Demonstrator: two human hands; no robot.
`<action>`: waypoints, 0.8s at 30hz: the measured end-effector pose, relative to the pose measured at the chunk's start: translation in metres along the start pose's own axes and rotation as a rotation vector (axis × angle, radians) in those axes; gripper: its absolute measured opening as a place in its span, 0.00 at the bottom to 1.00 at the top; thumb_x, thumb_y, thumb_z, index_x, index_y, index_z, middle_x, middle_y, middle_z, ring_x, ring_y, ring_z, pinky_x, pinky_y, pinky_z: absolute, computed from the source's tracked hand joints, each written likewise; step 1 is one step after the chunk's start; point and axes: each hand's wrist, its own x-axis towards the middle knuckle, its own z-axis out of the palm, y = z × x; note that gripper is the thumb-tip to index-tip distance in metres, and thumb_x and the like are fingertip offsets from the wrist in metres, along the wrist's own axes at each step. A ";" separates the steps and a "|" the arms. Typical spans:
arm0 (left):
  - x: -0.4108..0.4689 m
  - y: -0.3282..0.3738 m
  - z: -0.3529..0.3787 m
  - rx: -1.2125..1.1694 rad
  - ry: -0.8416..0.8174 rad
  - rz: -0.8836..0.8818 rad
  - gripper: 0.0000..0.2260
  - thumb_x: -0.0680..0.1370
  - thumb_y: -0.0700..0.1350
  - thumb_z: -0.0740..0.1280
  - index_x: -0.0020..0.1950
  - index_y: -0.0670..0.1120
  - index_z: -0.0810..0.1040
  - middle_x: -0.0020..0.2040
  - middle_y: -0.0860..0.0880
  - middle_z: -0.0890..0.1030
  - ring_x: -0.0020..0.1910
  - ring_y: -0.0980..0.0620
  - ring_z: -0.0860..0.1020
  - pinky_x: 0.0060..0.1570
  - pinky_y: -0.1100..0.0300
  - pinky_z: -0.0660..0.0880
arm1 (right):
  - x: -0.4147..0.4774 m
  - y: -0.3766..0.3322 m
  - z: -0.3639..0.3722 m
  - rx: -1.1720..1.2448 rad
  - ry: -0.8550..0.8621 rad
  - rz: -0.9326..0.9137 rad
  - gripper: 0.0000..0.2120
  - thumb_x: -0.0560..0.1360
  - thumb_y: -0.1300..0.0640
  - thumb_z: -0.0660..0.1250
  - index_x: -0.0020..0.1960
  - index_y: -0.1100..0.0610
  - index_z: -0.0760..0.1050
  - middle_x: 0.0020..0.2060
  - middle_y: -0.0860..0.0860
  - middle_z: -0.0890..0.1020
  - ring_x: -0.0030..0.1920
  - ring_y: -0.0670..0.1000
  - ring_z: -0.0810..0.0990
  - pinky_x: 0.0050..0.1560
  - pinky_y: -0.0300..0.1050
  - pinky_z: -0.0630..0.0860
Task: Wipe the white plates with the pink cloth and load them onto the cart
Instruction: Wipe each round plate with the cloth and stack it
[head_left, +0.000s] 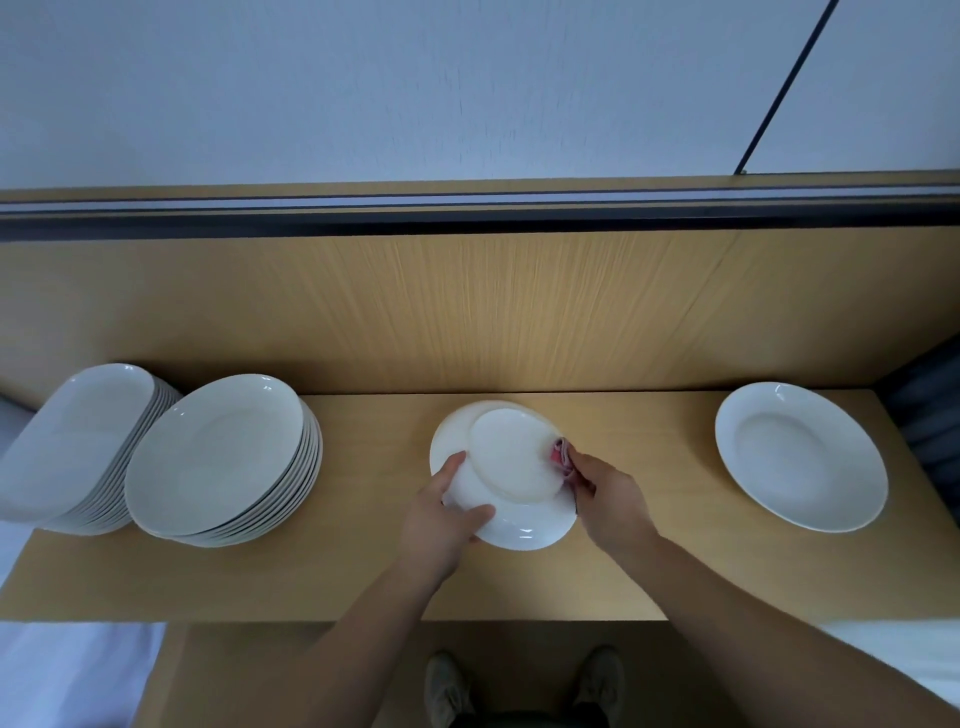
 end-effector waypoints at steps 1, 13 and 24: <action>-0.001 0.000 0.001 -0.003 0.005 0.005 0.31 0.72 0.41 0.74 0.71 0.55 0.68 0.63 0.51 0.70 0.59 0.46 0.73 0.43 0.55 0.82 | -0.012 -0.002 0.003 -0.012 0.024 -0.014 0.12 0.82 0.55 0.58 0.58 0.44 0.78 0.40 0.40 0.79 0.41 0.44 0.76 0.37 0.29 0.67; 0.001 -0.008 0.006 -0.084 -0.024 0.041 0.30 0.71 0.40 0.75 0.71 0.52 0.70 0.65 0.51 0.72 0.60 0.47 0.74 0.43 0.57 0.82 | -0.018 -0.017 -0.023 -0.516 0.073 -0.592 0.30 0.64 0.72 0.73 0.64 0.56 0.78 0.58 0.52 0.81 0.50 0.56 0.83 0.44 0.47 0.82; 0.006 -0.006 0.006 -0.101 -0.043 0.031 0.29 0.72 0.39 0.75 0.70 0.53 0.70 0.64 0.53 0.71 0.59 0.49 0.74 0.44 0.59 0.80 | 0.024 -0.028 0.005 -0.719 -0.151 -0.919 0.22 0.66 0.65 0.74 0.59 0.58 0.80 0.53 0.54 0.84 0.43 0.57 0.82 0.42 0.48 0.81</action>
